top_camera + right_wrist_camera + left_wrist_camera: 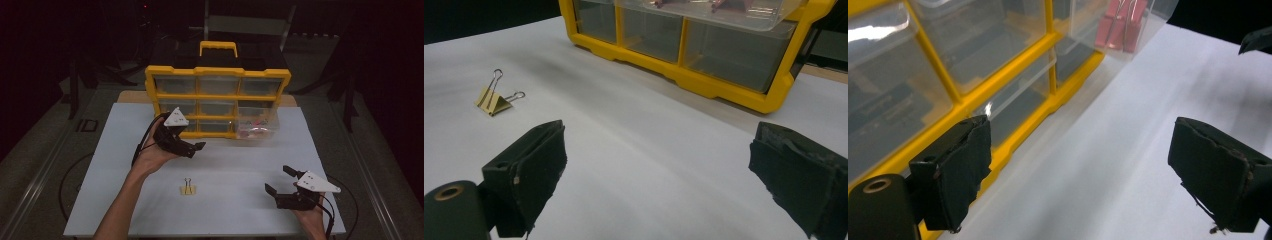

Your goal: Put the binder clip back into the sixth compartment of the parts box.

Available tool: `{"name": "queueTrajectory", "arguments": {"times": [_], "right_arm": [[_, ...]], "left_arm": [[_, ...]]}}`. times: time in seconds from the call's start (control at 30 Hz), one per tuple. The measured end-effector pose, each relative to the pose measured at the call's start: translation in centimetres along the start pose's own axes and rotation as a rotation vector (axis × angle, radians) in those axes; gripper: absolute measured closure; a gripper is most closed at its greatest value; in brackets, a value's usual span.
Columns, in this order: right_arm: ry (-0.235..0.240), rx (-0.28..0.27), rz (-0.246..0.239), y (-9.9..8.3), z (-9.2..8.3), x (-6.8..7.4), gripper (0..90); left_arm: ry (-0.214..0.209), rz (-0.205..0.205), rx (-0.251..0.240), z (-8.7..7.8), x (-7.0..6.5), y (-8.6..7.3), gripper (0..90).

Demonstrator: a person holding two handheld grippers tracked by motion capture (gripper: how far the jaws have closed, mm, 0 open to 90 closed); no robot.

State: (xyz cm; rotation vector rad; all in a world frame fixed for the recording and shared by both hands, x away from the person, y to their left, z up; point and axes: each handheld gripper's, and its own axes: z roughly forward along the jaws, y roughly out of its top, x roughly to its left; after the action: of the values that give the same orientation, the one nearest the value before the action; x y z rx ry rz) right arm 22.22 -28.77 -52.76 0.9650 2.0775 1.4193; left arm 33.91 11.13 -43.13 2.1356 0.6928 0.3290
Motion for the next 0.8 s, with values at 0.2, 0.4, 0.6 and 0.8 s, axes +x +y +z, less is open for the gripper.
{"name": "queueTrajectory", "arguments": {"times": [0.2, 0.4, 0.6, 0.8], "right_arm": [[-0.002, -0.001, 0.003, 0.0, 0.0, -0.1, 7.6], [-0.002, 0.000, 0.007, 0.0, 0.0, -0.1, 7.6], [0.000, 0.003, 0.005, 0.0, 0.0, -0.1, 7.6], [-0.002, 0.006, 0.007, 0.0, 0.0, -0.1, 7.6]], "left_arm": [[0.009, -0.017, -0.001, -0.1, 0.0, -1.4, 10.4], [-0.002, -0.024, 0.001, -0.1, -0.3, -3.0, 10.5], [-0.006, -0.038, -0.005, 0.0, -0.6, -4.4, 10.8], [-0.020, -0.041, 0.007, 0.2, -1.2, -6.3, 12.3]]}}
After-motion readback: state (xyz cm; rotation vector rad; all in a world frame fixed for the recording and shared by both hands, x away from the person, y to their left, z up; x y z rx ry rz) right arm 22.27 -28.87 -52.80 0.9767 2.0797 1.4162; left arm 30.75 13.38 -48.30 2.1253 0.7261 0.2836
